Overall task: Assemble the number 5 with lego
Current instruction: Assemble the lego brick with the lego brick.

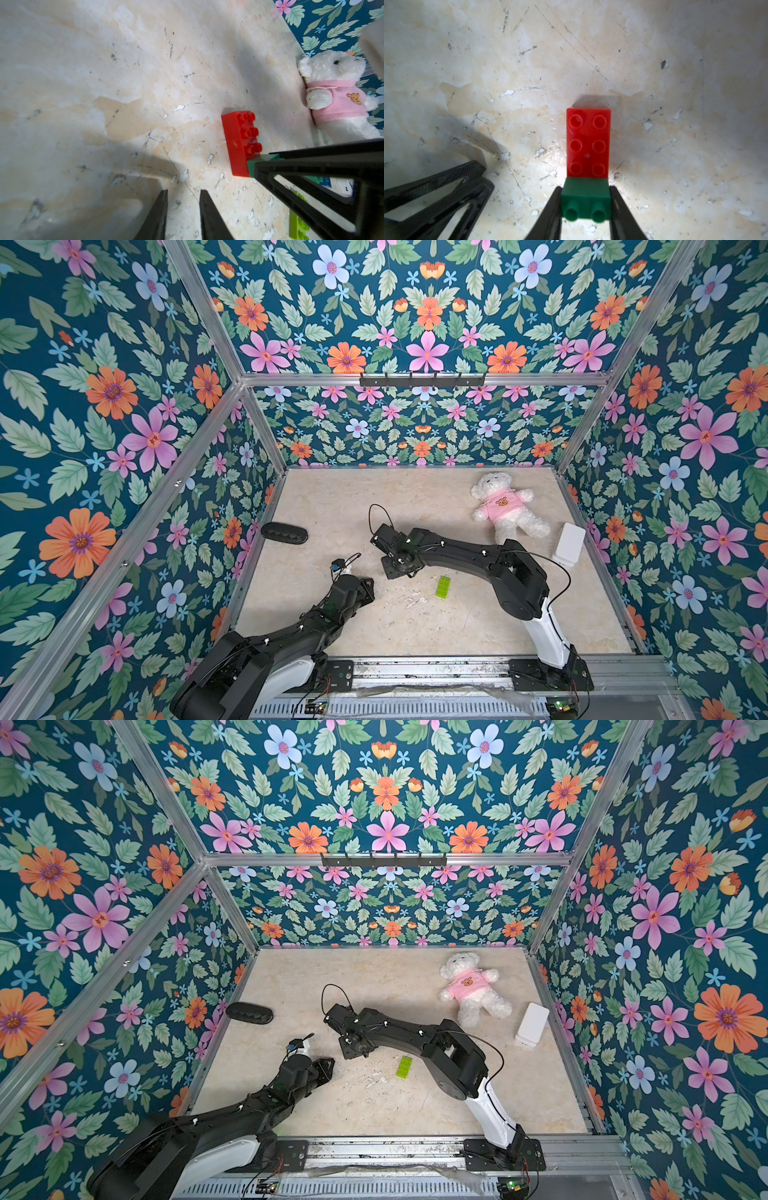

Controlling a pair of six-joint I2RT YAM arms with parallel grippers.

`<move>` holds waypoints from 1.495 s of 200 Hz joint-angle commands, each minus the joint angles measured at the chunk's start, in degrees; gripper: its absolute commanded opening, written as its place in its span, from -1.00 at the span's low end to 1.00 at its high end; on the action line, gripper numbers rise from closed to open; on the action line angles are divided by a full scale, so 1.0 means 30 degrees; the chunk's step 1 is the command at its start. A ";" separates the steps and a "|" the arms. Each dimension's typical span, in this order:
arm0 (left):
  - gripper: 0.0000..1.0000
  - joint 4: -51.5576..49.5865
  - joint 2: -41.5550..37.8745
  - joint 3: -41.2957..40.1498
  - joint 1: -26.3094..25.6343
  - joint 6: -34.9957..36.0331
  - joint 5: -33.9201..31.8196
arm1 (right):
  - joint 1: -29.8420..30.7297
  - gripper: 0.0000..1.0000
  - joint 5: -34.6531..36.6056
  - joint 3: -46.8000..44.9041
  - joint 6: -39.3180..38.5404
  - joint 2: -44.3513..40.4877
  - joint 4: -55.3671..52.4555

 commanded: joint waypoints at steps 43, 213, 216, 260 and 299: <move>-0.38 -0.1996 0.0062 -0.0273 0.0025 -0.0226 -0.0095 | -0.0043 -0.39 0.0090 -0.0527 -0.0699 0.1122 -0.1443; -0.37 -0.1937 0.0721 0.0309 0.0025 -0.0073 0.0179 | -0.0286 -0.29 0.1998 -0.3128 -0.4258 -0.2164 -0.2284; -0.38 -0.1911 0.0738 0.0324 0.0028 -0.0079 0.0169 | -0.0274 -0.27 0.1999 -0.3130 -0.4284 -0.2145 -0.2269; -0.38 -0.1820 0.0973 0.0512 0.0021 -0.0109 0.0300 | -0.0505 0.08 0.1628 -0.2745 -0.3999 -0.2594 -0.1887; -0.37 -0.1965 0.1101 0.0851 0.0025 0.0144 0.0574 | -0.0769 0.12 0.1641 -0.2774 -0.3498 -0.3727 -0.1578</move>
